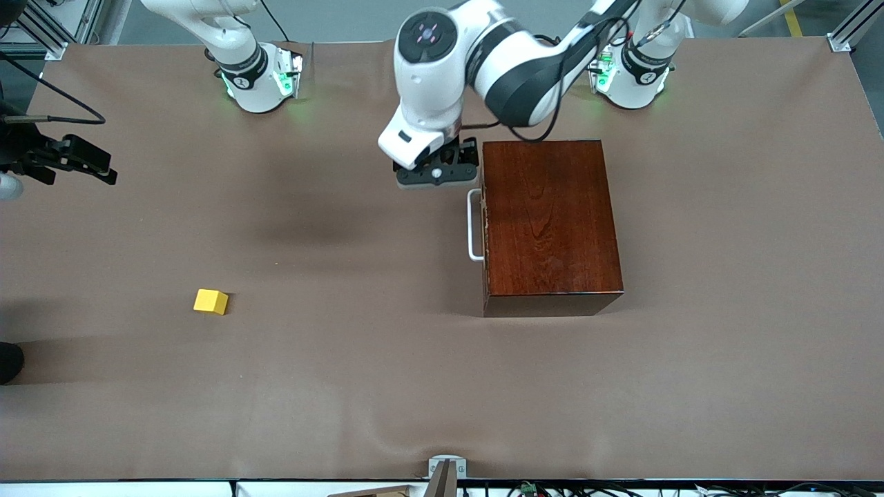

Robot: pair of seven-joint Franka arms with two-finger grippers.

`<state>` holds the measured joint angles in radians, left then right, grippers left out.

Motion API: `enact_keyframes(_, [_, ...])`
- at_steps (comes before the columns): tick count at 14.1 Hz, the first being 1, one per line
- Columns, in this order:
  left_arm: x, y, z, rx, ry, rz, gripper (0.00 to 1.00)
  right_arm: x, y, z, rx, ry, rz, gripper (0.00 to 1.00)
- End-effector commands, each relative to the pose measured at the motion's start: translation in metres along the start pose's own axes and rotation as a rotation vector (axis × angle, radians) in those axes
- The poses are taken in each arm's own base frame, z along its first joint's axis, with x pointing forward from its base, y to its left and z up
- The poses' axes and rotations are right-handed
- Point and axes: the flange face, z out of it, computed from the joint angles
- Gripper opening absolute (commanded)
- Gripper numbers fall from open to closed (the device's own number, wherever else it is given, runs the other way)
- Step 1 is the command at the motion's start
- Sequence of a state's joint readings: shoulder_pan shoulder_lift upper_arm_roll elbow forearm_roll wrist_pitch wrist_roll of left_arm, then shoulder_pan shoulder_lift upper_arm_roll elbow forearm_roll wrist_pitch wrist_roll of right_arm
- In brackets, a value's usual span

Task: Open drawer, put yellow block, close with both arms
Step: 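Reach the left gripper to the white drawer handle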

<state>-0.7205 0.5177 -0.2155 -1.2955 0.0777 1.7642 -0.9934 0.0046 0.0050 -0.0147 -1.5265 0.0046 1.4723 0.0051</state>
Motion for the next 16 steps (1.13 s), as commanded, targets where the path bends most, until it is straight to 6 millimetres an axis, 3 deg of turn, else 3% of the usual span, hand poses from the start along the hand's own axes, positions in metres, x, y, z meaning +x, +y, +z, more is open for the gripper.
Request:
enact_keyframes(1, [0.006, 0.011, 0.024, 0.06, 0.035, 0.023, 1.0, 0.002, 0.002, -0.001, -0.012, 0.001, 0.004, 1.0])
enact_keyframes(7, [0.016, 0.006, 0.065, 0.19, 0.075, 0.13, 1.0, 0.002, 0.003, -0.001, -0.012, 0.001, 0.007, 1.0])
enact_keyframes(12, [0.024, 0.005, 0.111, 0.235, 0.03, 0.122, 1.0, 0.003, 0.003, -0.001, -0.012, 0.001, 0.007, 1.0])
enact_keyframes(16, [0.023, 0.006, 0.128, 0.252, 0.015, 0.118, 1.0, 0.008, 0.004, 0.006, -0.015, -0.007, 0.009, 1.0])
